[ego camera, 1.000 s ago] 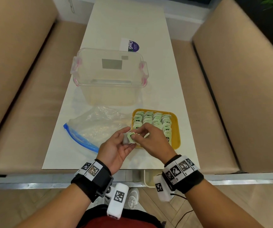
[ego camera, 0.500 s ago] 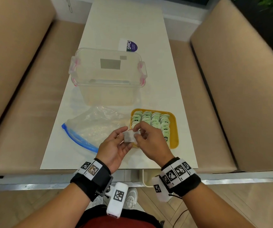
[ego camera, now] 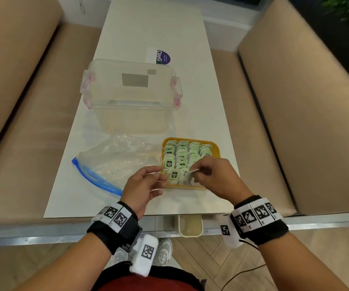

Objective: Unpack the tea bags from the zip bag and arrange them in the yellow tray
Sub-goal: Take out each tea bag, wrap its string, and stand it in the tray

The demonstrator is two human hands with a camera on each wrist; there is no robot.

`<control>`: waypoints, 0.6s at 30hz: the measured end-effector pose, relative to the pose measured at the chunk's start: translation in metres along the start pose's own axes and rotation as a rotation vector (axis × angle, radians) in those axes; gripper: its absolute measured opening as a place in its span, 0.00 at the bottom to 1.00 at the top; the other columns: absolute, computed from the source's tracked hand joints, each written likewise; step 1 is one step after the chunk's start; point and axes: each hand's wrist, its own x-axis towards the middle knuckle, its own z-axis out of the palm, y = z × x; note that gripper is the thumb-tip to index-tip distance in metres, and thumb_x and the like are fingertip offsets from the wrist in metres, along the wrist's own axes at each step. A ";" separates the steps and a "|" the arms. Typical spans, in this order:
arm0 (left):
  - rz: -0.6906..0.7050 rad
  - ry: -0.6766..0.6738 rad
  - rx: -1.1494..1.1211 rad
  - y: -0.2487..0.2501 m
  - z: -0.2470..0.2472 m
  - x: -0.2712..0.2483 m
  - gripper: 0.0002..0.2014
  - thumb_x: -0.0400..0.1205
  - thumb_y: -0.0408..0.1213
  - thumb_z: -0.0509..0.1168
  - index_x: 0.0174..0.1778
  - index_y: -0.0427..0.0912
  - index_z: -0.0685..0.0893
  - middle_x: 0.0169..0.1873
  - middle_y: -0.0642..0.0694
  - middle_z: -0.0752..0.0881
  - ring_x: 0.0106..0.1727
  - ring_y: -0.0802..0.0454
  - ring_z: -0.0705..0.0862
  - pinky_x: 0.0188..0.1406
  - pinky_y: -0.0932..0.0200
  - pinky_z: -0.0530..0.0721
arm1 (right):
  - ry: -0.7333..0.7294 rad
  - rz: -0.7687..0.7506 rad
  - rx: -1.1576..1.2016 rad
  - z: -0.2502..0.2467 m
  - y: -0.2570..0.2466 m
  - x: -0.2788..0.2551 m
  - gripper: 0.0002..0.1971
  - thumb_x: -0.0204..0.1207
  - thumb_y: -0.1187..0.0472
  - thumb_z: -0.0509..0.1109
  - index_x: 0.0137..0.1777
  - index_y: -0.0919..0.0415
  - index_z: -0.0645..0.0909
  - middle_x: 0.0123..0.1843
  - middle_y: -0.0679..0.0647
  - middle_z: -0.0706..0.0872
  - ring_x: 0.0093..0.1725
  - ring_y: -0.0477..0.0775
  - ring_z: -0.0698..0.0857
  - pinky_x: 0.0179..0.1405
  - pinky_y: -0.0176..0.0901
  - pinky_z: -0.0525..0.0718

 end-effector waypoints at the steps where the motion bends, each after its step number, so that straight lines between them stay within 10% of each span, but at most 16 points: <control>1: 0.025 0.031 0.056 -0.001 0.000 0.002 0.07 0.87 0.28 0.63 0.55 0.40 0.86 0.37 0.41 0.90 0.37 0.47 0.85 0.32 0.59 0.85 | 0.027 -0.025 -0.101 -0.005 0.005 0.001 0.02 0.72 0.64 0.75 0.39 0.58 0.86 0.40 0.48 0.85 0.40 0.47 0.85 0.43 0.45 0.86; 8: 0.115 0.145 0.326 -0.012 0.003 0.012 0.08 0.80 0.36 0.76 0.50 0.39 0.86 0.34 0.37 0.89 0.30 0.46 0.88 0.31 0.53 0.89 | 0.027 0.187 -0.219 -0.030 0.034 0.017 0.12 0.65 0.60 0.77 0.35 0.58 0.74 0.30 0.53 0.81 0.30 0.52 0.74 0.28 0.45 0.74; 18: 0.123 0.138 0.381 -0.017 0.008 0.020 0.12 0.79 0.33 0.76 0.53 0.36 0.82 0.37 0.31 0.90 0.33 0.40 0.92 0.38 0.45 0.92 | -0.145 0.221 -0.416 -0.025 0.041 0.034 0.11 0.68 0.66 0.64 0.45 0.52 0.86 0.41 0.48 0.84 0.42 0.54 0.83 0.31 0.39 0.75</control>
